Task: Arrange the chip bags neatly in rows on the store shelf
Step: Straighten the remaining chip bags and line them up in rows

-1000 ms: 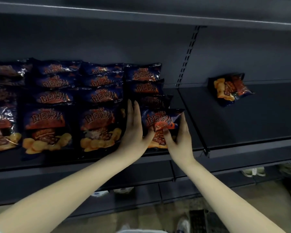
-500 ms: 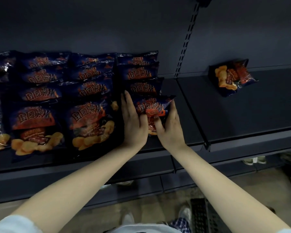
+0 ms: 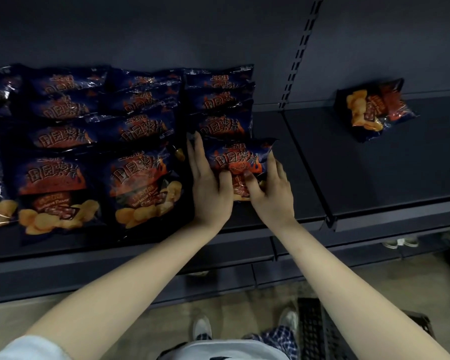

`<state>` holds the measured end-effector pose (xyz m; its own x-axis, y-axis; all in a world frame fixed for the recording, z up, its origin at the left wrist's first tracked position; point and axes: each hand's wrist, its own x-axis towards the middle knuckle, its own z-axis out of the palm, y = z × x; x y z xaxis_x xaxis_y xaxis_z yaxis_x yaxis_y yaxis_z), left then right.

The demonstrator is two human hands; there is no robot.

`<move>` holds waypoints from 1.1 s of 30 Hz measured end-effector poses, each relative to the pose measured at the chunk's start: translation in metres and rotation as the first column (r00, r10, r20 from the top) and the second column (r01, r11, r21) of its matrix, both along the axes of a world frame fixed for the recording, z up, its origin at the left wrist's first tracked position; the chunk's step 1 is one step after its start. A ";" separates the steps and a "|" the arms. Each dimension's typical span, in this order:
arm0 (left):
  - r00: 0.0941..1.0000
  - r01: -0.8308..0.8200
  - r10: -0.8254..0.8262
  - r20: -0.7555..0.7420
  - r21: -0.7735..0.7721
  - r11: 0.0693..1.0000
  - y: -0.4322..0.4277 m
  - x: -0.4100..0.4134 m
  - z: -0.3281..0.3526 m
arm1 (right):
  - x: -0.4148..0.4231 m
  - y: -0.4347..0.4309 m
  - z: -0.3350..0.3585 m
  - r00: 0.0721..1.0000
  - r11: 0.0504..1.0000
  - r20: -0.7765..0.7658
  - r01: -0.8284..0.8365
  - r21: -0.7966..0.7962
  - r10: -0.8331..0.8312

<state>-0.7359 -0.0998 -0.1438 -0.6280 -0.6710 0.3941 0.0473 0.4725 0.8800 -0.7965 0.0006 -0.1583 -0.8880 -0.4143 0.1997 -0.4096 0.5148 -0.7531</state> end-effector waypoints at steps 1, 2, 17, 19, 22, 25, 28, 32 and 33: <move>1.000 0.002 -0.001 -0.026 0.032 0.999 -0.002 0.000 0.000 | 0.000 0.000 0.000 1.000 1.000 0.007 -0.005 -0.006 0.005; 0.998 0.022 -0.018 -0.056 0.078 0.997 -0.003 0.000 -0.001 | -0.001 0.001 0.001 1.000 1.000 0.013 -0.012 -0.011 0.012; 0.999 0.023 -0.022 0.028 -0.048 0.999 0.005 0.011 0.007 | 0.006 0.008 0.015 0.993 0.973 0.097 -0.046 -0.228 0.070; 0.999 0.037 -0.036 0.018 -0.079 0.996 0.003 0.014 0.012 | 0.008 0.009 0.019 0.993 0.961 0.105 -0.020 -0.277 0.051; 0.999 0.047 -0.048 -0.002 -0.115 0.992 -0.004 0.019 0.024 | 0.012 0.003 0.025 0.996 0.923 -0.067 0.027 -0.385 -0.057; 0.997 0.053 -0.063 -0.052 -0.174 0.983 -0.011 0.028 0.040 | 0.016 -0.015 0.041 0.944 0.886 -0.306 -0.032 -0.462 -0.125; 0.992 0.037 -0.060 -0.116 -0.190 0.981 -0.022 0.044 0.055 | 0.032 -0.043 0.057 0.881 0.866 -0.470 -0.192 -0.462 -0.055; 0.990 -0.059 0.037 -0.134 -0.164 0.985 -0.051 0.072 0.055 | 0.069 -0.082 0.061 0.880 0.818 -0.457 -0.354 -0.454 0.126; 0.990 -0.085 0.065 -0.127 -0.155 0.984 -0.059 0.080 0.053 | 0.077 -0.089 0.060 0.888 0.813 -0.428 -0.371 -0.449 0.169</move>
<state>-0.6563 -0.1584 -0.0912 -0.5196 -0.6365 0.5700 0.1080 0.6128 0.7828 -0.7191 -0.0887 -0.0987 -0.5803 -0.3753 0.7228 -0.7597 -0.0704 -0.6465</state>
